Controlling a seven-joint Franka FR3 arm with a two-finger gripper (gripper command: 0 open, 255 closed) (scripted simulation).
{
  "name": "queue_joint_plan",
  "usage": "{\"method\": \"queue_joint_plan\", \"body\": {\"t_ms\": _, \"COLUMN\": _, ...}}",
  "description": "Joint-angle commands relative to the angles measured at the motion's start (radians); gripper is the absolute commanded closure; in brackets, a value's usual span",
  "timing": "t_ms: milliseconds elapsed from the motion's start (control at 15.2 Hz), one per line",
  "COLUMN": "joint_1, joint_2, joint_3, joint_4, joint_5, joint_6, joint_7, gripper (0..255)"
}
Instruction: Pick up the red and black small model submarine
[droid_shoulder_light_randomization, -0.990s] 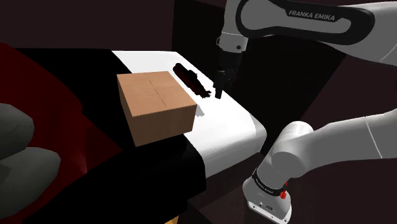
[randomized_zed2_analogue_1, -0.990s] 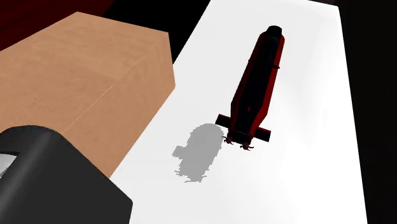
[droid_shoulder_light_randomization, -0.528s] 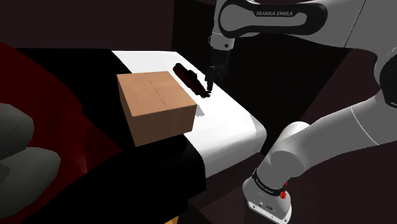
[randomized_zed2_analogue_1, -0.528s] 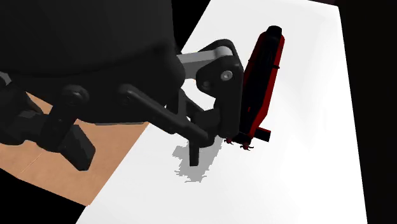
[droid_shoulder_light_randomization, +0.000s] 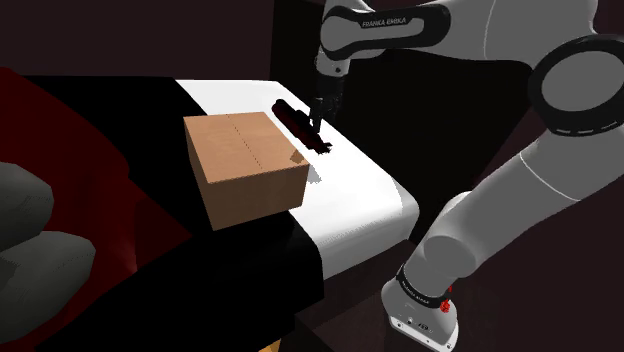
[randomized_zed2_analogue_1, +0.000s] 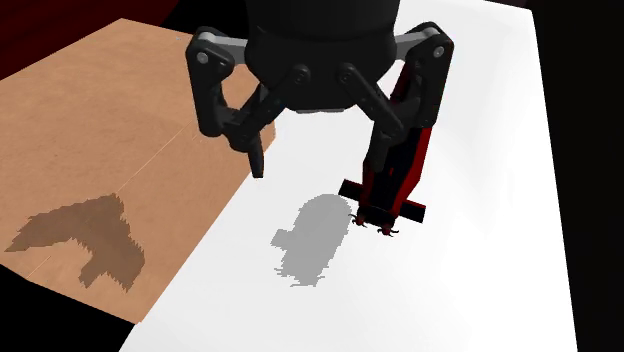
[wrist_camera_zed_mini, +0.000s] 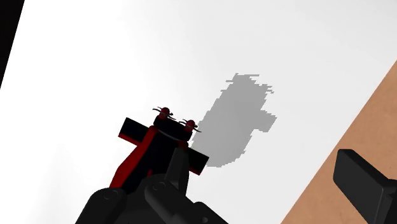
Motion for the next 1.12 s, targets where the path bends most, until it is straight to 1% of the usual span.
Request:
{"method": "queue_joint_plan", "body": {"t_ms": 0, "joint_1": -0.009, "joint_2": 0.076, "joint_3": -0.017, "joint_4": 0.065, "joint_5": -0.003, "joint_6": 0.018, "joint_7": -0.030, "gripper": 0}}
{"method": "queue_joint_plan", "body": {"t_ms": 330, "joint_1": -0.029, "joint_2": 0.251, "joint_3": -0.047, "joint_4": 0.232, "joint_5": 0.005, "joint_6": 0.044, "joint_7": -0.092, "gripper": 0}}
{"method": "queue_joint_plan", "body": {"t_ms": 594, "joint_1": -0.050, "joint_2": 0.399, "joint_3": -0.064, "joint_4": 0.394, "joint_5": 0.022, "joint_6": 0.043, "joint_7": -0.140, "gripper": 0}}
{"method": "queue_joint_plan", "body": {"t_ms": 792, "joint_1": -0.070, "joint_2": 0.516, "joint_3": -0.072, "joint_4": 0.537, "joint_5": 0.038, "joint_6": 0.028, "joint_7": -0.173, "gripper": 0}}
{"method": "queue_joint_plan", "body": {"t_ms": 1056, "joint_1": -0.103, "joint_2": 0.681, "joint_3": -0.076, "joint_4": 0.758, "joint_5": 0.060, "joint_6": -0.016, "joint_7": -0.211, "gripper": 0}}
